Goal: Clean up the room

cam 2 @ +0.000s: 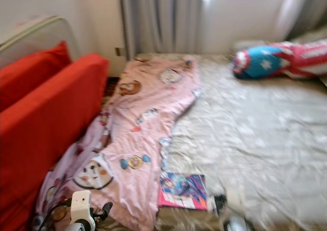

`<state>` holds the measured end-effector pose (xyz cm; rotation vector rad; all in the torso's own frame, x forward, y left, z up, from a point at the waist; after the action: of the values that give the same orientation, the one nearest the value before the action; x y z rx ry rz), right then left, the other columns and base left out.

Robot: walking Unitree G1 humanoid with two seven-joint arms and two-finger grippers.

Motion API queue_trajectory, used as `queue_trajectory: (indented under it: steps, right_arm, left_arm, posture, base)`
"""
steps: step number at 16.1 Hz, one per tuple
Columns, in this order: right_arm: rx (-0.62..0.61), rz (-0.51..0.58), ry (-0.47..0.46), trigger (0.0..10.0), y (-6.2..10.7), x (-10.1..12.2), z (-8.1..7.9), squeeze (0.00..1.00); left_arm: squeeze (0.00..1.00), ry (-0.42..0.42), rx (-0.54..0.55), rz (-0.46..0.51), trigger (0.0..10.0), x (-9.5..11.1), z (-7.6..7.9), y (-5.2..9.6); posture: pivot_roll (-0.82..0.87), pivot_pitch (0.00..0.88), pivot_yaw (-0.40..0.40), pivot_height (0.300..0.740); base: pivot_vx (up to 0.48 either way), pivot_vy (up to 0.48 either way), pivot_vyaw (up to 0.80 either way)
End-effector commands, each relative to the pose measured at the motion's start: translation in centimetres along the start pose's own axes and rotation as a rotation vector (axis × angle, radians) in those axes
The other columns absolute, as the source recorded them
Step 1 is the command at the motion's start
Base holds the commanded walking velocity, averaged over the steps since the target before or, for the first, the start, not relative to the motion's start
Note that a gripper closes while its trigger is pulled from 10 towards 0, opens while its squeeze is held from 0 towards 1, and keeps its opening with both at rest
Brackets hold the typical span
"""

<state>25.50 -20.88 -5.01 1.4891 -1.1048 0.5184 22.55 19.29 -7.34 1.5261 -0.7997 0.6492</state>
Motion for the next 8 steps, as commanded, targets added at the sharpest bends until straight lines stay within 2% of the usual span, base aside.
queue_trajectory:
  steps: [1,2,3,4,6,8]
  right_arm:
    - [0.069,0.181,0.042,10.0,-1.4,4.9,-2.3,0.0]
    - [0.077,0.21,0.043,10.0,-1.4,5.5,-2.7,0.0]
    - [0.087,0.275,0.031,10.0,-1.4,6.5,-3.1,0.0]
    - [0.092,0.321,0.018,10.0,-1.3,7.3,-3.3,0.0]
    - [0.099,0.35,0.013,10.0,-1.3,8.0,-3.4,0.0]
    - [0.107,0.359,0.017,10.0,-1.3,8.1,-3.6,0.0]
  left_arm:
    - [0.0,0.01,-0.01,0.018,10.0,0.1,0.2,0.0]
    - [0.0,0.012,-0.013,0.024,10.0,0.1,0.2,0.1]
    - [0.0,-0.05,0.017,0.399,10.0,12.9,-0.5,-2.4]
    - [0.0,-0.051,0.017,0.476,10.0,15.1,-0.5,-2.3]
    - [0.0,-0.077,0.027,0.571,10.0,16.7,-0.5,-1.8]
    - [0.0,-0.064,0.04,0.63,10.0,17.7,-0.6,-1.5]
  posture:
    - [-0.1,0.0,0.005,0.74]
    - [-0.1,0.0,0.005,0.74]
    - [-0.11,0.0,0.009,0.74]
    - [-0.11,0.0,0.008,0.74]
    - [-0.11,0.0,0.005,0.74]
    - [-0.09,0.0,-0.003,0.74]
  base:
    - [0.0,0.0,0.0]
    - [0.0,0.0,0.0]
    - [0.0,0.0,0.0]
    - [0.0,0.0,0.0]
    - [0.0,0.0,0.0]
    - [0.0,0.0,0.0]
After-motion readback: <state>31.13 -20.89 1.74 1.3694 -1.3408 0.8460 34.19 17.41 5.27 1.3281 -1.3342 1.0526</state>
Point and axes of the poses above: a point about 5 cm out from each wrist's last joint towards the gripper, its own y axis pointing back from the gripper into the wrist, its own x axis along the axis of the wrist's last joint, z = x × y, the point moved 2 cm from there along -y, pointing out of the wrist towards the gripper, and after that the axes turned 14 degrees about -y, right-handed, at the moved point
